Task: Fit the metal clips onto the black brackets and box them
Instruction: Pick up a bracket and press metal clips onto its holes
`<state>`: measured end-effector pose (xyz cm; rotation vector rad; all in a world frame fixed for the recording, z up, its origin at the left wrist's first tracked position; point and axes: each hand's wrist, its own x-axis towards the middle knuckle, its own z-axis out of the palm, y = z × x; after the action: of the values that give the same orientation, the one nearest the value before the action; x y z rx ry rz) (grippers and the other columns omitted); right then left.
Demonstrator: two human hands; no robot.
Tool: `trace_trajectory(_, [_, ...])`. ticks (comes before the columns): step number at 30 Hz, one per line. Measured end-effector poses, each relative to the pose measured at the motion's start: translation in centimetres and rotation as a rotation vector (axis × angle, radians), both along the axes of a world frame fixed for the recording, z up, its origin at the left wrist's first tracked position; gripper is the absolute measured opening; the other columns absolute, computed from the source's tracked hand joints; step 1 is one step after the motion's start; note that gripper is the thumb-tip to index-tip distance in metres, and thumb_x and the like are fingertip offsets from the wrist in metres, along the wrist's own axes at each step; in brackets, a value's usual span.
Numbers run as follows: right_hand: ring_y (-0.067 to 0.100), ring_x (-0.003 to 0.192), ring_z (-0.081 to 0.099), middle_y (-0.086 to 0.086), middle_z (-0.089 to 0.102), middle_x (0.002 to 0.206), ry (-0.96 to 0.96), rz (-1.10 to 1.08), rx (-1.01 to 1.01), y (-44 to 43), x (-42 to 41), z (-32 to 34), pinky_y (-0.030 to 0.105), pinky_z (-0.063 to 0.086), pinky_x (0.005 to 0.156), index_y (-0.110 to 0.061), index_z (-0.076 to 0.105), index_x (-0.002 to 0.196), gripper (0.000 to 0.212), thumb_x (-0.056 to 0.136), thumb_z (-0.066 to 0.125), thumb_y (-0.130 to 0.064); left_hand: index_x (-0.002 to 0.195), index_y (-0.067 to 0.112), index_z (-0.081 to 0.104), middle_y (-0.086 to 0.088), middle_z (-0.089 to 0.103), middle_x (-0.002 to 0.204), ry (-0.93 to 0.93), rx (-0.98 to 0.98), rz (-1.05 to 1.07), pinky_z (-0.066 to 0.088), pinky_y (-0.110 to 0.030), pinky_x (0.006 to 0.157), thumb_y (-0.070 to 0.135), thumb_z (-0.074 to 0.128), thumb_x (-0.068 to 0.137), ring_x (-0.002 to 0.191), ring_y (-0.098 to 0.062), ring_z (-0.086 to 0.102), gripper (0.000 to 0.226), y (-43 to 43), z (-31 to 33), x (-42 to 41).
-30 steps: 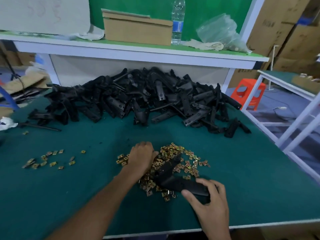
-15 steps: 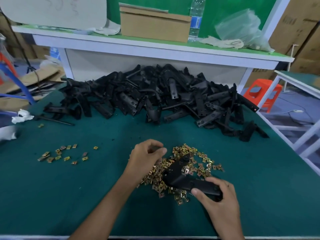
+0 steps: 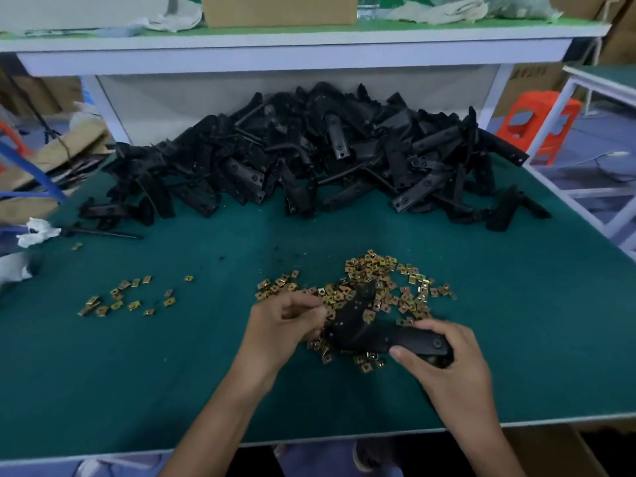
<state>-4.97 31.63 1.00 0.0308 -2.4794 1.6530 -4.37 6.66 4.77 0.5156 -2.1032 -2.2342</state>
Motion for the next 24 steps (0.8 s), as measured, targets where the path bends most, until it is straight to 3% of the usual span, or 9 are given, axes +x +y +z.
trace_trajectory(2, [0.008, 0.063, 0.064, -0.016, 0.062, 0.095, -0.048, 0.0, -0.069, 0.0, 0.2, 0.1, 0.021, 0.053, 0.056, -0.046, 0.07, 0.098, 0.043, 0.061, 0.09, -0.042, 0.087, 0.02, 0.081, -0.005, 0.074, 0.078, 0.012, 0.019, -0.018, 0.056, -0.021, 0.069, 0.014, 0.081, 0.084, 0.071, -0.013, 0.068, 0.007, 0.1, 0.0, 0.1])
trace_trajectory(5, [0.016, 0.045, 0.057, -0.008, 0.067, 0.077, -0.099, 0.004, -0.148, -0.1, 0.4, 0.3, 0.019, 0.048, 0.047, -0.042, 0.071, 0.097, 0.043, 0.057, 0.084, -0.054, 0.089, 0.026, 0.082, -0.001, 0.071, 0.074, 0.017, -0.025, -0.023, 0.055, -0.02, 0.068, 0.021, 0.079, 0.085, 0.067, -0.009, 0.062, 0.007, 0.1, -0.1, 0.3])
trace_trajectory(11, [0.02, 0.043, 0.057, 0.002, 0.061, 0.058, -0.097, 0.015, -0.212, 0.2, 0.4, 0.9, 0.021, 0.049, 0.05, -0.036, 0.069, 0.092, 0.036, 0.062, 0.082, -0.053, 0.096, 0.033, 0.082, -0.001, 0.077, 0.089, -0.004, -0.031, -0.055, 0.054, -0.018, 0.077, 0.004, 0.065, 0.096, 0.08, -0.009, 0.069, 0.033, 0.3, -0.4, 1.6])
trace_trajectory(14, [0.02, 0.042, 0.056, 0.001, 0.061, 0.057, -0.089, 0.009, -0.244, 0.3, 0.3, 0.9, 0.02, 0.048, 0.05, -0.033, 0.07, 0.092, 0.037, 0.063, 0.083, -0.051, 0.101, 0.025, 0.079, -0.001, 0.076, 0.095, -0.004, -0.082, -0.068, 0.055, -0.022, 0.078, 0.002, 0.062, 0.097, 0.085, -0.009, 0.069, 0.029, 0.4, -0.3, 1.8])
trace_trajectory(18, [0.021, 0.041, 0.055, 0.002, 0.062, 0.058, -0.089, 0.022, -0.267, 0.4, 0.3, 0.7, 0.021, 0.048, 0.049, -0.03, 0.071, 0.092, 0.036, 0.065, 0.084, -0.049, 0.108, 0.013, 0.071, -0.008, 0.071, 0.086, -0.023, 0.003, -0.1, 0.059, -0.03, 0.073, -0.001, 0.063, 0.096, 0.075, -0.017, 0.069, 0.02, 0.4, 0.1, 1.8])
trace_trajectory(24, [0.021, 0.04, 0.052, 0.003, 0.058, 0.054, -0.09, 0.046, -0.278, 0.6, 0.3, 0.8, 0.024, 0.048, 0.049, -0.026, 0.071, 0.09, 0.034, 0.067, 0.084, -0.046, 0.107, 0.019, 0.072, 0.0, 0.073, 0.081, -0.051, -0.049, -0.218, 0.057, -0.028, 0.07, 0.003, 0.069, 0.092, 0.077, -0.014, 0.069, 0.023, -0.3, 0.6, 1.5])
